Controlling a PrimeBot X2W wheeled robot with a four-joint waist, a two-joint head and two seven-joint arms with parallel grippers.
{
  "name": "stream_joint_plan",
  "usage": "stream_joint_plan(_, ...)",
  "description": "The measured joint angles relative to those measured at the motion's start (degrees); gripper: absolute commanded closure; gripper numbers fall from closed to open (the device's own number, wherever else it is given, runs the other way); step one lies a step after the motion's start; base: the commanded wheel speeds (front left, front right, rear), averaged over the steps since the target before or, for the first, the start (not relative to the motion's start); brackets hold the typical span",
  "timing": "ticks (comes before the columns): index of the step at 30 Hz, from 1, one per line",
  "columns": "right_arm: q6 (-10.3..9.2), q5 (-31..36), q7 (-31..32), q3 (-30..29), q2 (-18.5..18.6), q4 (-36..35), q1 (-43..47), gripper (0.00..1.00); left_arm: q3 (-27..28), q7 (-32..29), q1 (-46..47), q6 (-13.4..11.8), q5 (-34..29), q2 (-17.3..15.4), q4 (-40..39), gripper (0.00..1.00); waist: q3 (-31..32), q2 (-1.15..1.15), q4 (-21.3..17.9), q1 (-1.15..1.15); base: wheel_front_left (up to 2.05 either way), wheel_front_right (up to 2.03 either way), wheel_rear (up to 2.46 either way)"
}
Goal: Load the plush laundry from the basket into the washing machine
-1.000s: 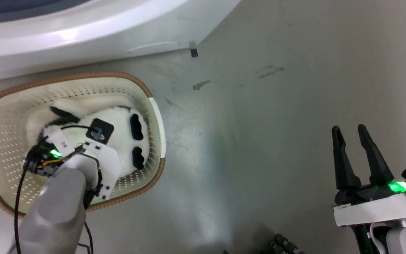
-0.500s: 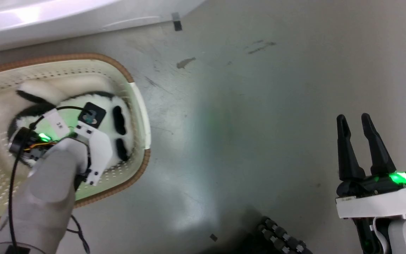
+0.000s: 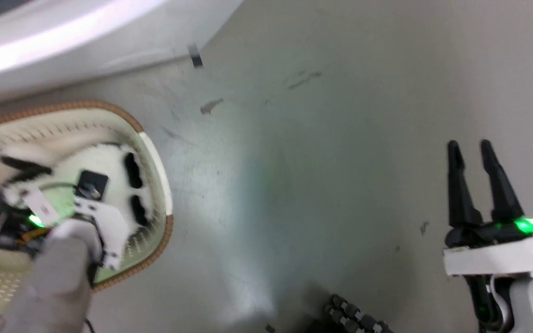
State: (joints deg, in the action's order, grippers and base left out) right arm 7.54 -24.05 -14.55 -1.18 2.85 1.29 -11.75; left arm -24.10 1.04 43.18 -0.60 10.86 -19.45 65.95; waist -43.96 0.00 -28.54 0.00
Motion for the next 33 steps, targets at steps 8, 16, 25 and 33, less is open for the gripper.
stream_joint_plan(8, 0.00, 4.23, -0.20, -3.99, 0.02, 0.08, 4.41, 0.00, 0.74, 8.70, -5.91, 0.07, 2.96, 5.97, 1.33, 1.00, 9.43, 0.00, 3.58, -0.01, 0.00, 0.00, 0.00)
stream_joint_plan(16, 0.00, 9.01, -0.20, -7.87, 0.01, -0.85, 10.47, 0.00, 0.12, 13.41, -18.61, -1.02, 2.77, 10.01, -11.41, 1.00, 25.37, 0.00, 11.45, -0.02, 0.00, 0.00, 0.00)
stream_joint_plan(25, 0.00, 9.55, -0.20, -8.23, 0.01, -1.16, 11.91, 0.00, 0.58, 13.62, -29.19, -3.83, -1.71, 8.80, -33.14, 1.00, 33.45, 0.00, 16.96, -0.02, 0.00, 0.00, 0.00)
stream_joint_plan(33, 0.00, 10.00, -0.21, -7.64, 0.00, -1.79, 12.54, 0.00, 3.25, 13.63, -31.43, -6.38, -4.87, 6.73, -49.57, 1.00, 34.37, 0.00, 17.06, -0.01, 0.00, 0.00, 0.00)
